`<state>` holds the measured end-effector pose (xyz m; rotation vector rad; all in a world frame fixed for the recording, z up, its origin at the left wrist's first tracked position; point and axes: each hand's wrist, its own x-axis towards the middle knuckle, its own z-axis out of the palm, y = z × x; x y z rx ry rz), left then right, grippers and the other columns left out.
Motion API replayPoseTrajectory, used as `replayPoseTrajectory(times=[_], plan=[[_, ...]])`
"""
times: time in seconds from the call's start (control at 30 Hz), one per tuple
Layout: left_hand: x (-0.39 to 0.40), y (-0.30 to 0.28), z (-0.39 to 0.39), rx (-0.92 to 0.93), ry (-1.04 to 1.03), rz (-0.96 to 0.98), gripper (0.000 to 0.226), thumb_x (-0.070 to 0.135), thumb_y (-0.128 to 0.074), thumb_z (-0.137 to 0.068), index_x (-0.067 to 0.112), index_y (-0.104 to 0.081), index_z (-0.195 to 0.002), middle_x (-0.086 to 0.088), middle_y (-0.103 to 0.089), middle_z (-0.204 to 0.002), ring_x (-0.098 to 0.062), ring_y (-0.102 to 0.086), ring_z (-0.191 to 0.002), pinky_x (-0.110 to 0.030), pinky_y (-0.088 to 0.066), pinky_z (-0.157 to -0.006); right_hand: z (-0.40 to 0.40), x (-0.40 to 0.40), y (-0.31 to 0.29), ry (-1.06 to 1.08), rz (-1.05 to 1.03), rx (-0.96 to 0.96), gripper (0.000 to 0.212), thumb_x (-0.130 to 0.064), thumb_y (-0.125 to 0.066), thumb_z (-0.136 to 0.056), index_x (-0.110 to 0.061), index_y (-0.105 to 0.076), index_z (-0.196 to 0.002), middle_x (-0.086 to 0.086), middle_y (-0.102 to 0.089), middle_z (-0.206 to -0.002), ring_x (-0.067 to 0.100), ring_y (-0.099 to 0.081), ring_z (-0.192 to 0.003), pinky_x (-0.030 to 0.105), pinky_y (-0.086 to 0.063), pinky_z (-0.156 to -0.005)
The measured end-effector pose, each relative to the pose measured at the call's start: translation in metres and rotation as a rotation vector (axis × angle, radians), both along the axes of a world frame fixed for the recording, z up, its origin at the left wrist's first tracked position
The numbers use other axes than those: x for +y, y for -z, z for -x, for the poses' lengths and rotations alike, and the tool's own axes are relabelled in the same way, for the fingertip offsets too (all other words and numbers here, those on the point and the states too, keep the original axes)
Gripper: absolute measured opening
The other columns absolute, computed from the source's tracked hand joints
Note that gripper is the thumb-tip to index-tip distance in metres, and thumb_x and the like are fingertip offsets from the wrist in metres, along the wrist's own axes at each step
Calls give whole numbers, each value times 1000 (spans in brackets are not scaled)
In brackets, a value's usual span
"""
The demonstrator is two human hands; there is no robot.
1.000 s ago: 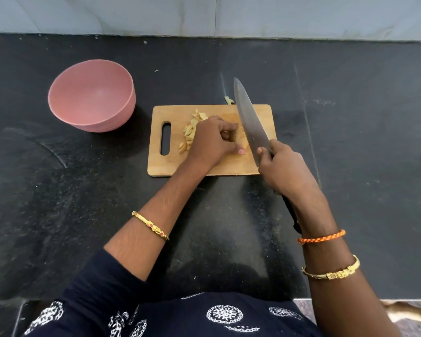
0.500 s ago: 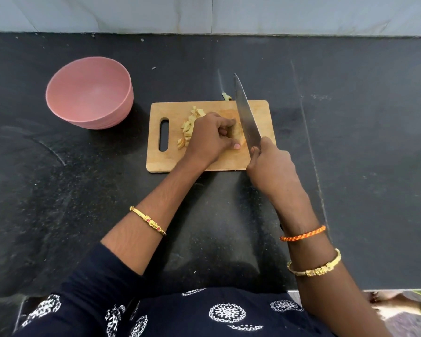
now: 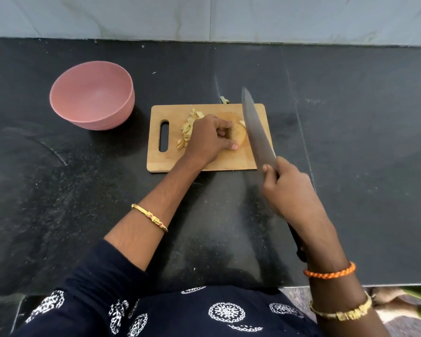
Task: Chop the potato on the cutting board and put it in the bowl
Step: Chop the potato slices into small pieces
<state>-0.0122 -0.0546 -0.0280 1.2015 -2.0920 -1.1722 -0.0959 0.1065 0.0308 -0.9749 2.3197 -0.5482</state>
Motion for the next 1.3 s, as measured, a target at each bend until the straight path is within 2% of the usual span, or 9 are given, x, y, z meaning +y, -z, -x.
replayPoseTrajectory(times=[0.1,0.23,0.53,0.73,0.87,0.97,1.07,1.17,1.3], plan=[[0,1,0,-2,-12,-15,65,13,-88,-56,3,-64,-115,0,-63,-96,-5,-54,-76,1,-41,-62,8,-18,-4,-2,54,8,36,-27,-38,-99,-19,-29,-66,3,-45,-68,15,-42,-58,28,-27,-48],[2,0,0,0,-18,-25,64,15,-88,-55,3,-65,-114,-4,-66,-97,-1,-52,-72,2,-40,-60,11,-36,3,-19,14,-21,27,-29,-39,-99,-18,-39,-74,9,-53,-82,28,-52,-71,31,-40,-63],[0,1,-1,14,-26,-23,63,15,-88,-56,4,-65,-114,-5,-68,-102,-5,-56,-79,0,-42,-64,11,-46,5,-50,-24,-42,15,-29,-40,-99,-16,-46,-95,9,-54,-90,27,-56,-77,42,-54,-72],[-2,2,-1,22,-17,-18,64,15,-88,-56,4,-65,-114,-5,-67,-101,-6,-56,-79,-3,-44,-66,13,-51,7,-75,-16,-34,14,-29,-39,-99,-17,-45,-94,9,-54,-90,25,-54,-72,36,-49,-66],[-4,2,-3,6,17,-6,61,13,-87,-57,4,-65,-114,-5,-66,-100,-8,-57,-80,-1,-43,-67,11,-56,7,-65,-19,-32,14,-30,-39,-99,-18,-42,-93,10,-53,-95,29,-55,-80,40,-52,-72],[-3,3,-4,6,12,1,59,12,-86,-59,5,-65,-114,-3,-65,-99,-8,-57,-81,-2,-43,-68,7,-57,12,-66,-22,8,14,-29,-37,-100,-17,-40,-94,10,-50,-95,29,-53,-86,38,-46,-76],[-1,4,-4,13,1,13,58,12,-85,-60,5,-65,-114,-2,-65,-97,-8,-57,-81,-4,-43,-68,4,-57,13,-62,-30,36,13,-28,-37,-100,-16,-41,-100,9,-46,-92,29,-49,-86,38,-43,-77],[1,3,-3,-4,-10,30,57,11,-85,-61,5,-65,-114,-2,-65,-97,-8,-57,-81,-2,-42,-67,-2,-53,14,-58,-89,52,20,-27,-36,-101,-13,-45,-111,8,-43,-91,32,-53,-93,39,-42,-76],[0,3,-1,-14,-13,50,56,10,-84,-62,4,-65,-114,-7,-68,-100,-9,-58,-83,2,-41,-64,-11,-38,21,-64,-180,29,17,-24,-37,-99,-14,-43,-112,10,-45,-92,33,-56,-94,40,-45,-75]])
